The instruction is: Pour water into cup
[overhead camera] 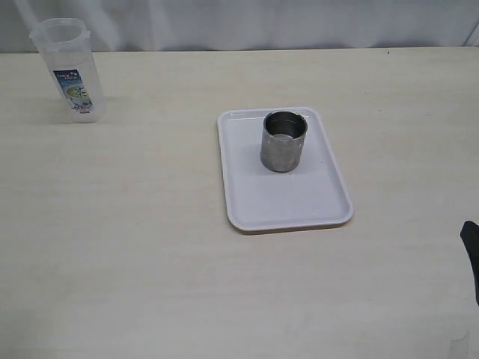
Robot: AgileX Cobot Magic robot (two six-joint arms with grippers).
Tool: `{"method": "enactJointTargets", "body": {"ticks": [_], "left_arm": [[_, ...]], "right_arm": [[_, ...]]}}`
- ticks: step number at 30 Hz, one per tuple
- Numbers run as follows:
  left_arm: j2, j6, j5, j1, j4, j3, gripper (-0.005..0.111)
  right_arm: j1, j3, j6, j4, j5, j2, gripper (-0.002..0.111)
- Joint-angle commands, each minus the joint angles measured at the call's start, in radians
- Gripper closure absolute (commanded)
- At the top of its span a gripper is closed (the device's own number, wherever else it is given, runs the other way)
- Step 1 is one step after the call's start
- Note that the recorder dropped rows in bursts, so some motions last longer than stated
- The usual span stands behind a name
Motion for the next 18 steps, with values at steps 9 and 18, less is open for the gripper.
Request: {"method": "enactJointTargets", "body": {"ticks": [9, 18], "left_arm": [[-0.002, -0.001, -0.012, 0.0, -0.002, 0.002, 0.107], [-0.002, -0.001, -0.012, 0.0, -0.002, 0.002, 0.107]], "right_arm": [[0.002, 0.003, 0.013, 0.006, 0.007, -0.005, 0.024], [0.002, 0.003, -0.015, 0.006, 0.014, -0.005, 0.104]]}}
